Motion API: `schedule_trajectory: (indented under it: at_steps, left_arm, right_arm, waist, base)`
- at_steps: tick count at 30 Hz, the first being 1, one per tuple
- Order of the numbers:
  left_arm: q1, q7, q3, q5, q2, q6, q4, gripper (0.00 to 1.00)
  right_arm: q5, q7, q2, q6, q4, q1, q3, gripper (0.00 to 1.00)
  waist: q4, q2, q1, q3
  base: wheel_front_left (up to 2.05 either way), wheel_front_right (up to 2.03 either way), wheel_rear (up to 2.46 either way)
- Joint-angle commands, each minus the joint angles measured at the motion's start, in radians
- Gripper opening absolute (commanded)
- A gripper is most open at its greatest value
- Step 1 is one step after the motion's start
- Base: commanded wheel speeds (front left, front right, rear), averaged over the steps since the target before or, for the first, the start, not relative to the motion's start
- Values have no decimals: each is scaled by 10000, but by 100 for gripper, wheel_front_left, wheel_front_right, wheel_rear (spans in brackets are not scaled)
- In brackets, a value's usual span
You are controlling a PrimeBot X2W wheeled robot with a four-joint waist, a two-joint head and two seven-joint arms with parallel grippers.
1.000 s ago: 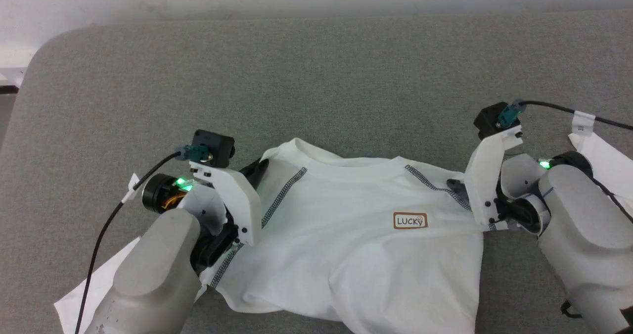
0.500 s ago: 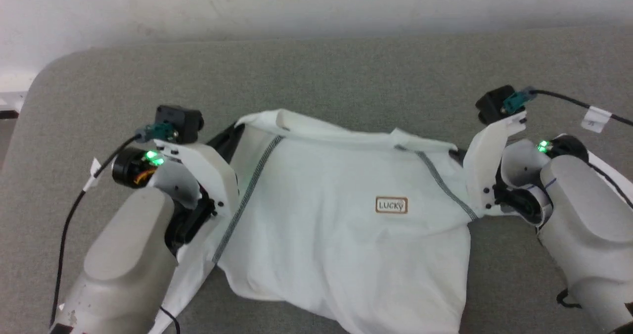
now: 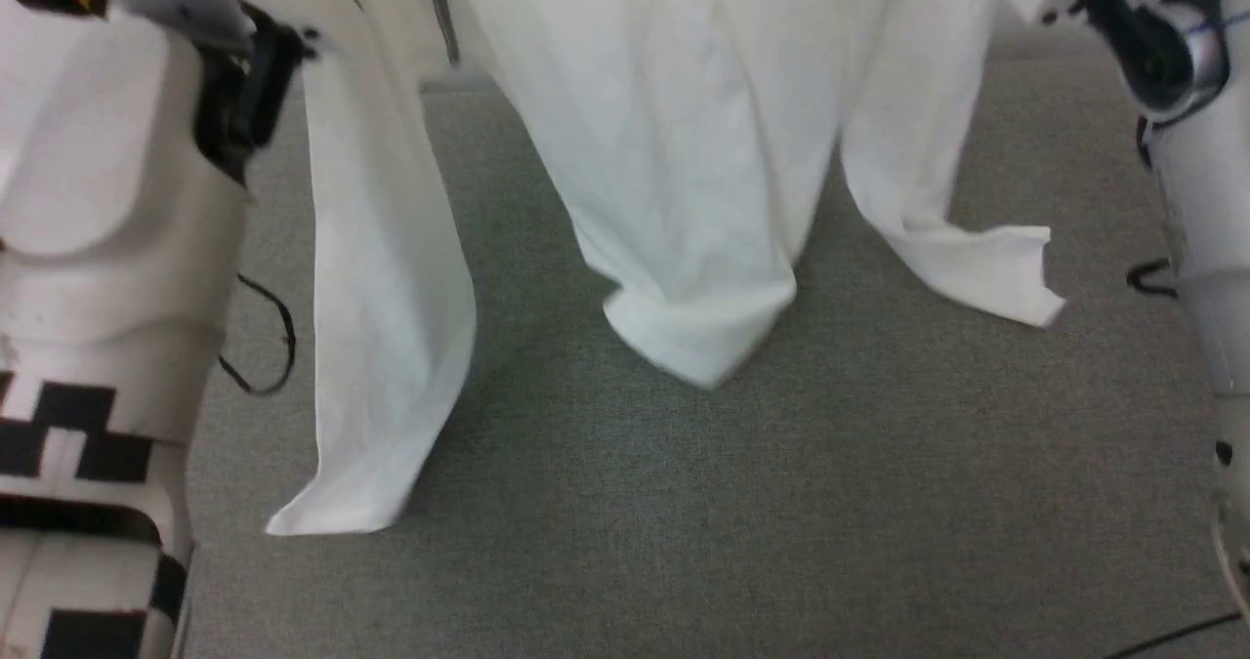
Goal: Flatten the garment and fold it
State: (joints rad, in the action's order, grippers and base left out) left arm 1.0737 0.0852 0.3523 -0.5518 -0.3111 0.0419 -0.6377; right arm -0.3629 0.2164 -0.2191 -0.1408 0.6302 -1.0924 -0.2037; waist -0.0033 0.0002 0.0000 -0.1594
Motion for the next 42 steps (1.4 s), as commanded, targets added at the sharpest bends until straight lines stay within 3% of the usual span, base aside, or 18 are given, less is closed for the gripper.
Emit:
schedule_trajectory:
  at_steps: [1,11,19,30,35,42]
  left_arm:
    - [547,288,-252,132,-376,-176,-315,0]
    - [3834,1400,-587,529,-744,-145,-1873,0]
    - [4131,1683,-570,482,-488,203,-2958,0]
    - [1045,1762,-1260,-112,168,635,-2984,0]
    - [-1288,1763,-1673,-205,401,652,-2188,0]
    - [-5116,1761,-1866,-166,611,404,-365,0]
  right_arm:
    - [189,-256,-75,101,203,-482,330,0]
    - [1652,-2723,433,101,1245,-3636,582,0]
    - [1396,-3367,795,101,2614,-4148,-267,0]
    - [-274,-3559,705,101,3580,-2036,-1960,0]
    - [-1450,-3656,477,101,2898,-111,-2858,0]
    - [-2574,-3838,-402,101,1093,2840,-3516,0]
  waist:
    - [-335,-2,0,-604]
    - [-637,-2,0,-1752]
    - [-558,-2,0,-2814]
    - [-202,-2,0,-2504]
    - [-149,-2,0,-1678]
    - [-180,-2,0,-263]
  base:
    - [0,0,0]
    - [0,0,0]
    - [0,0,0]
    - [0,0,0]
    - [0,0,0]
    - [0,0,0]
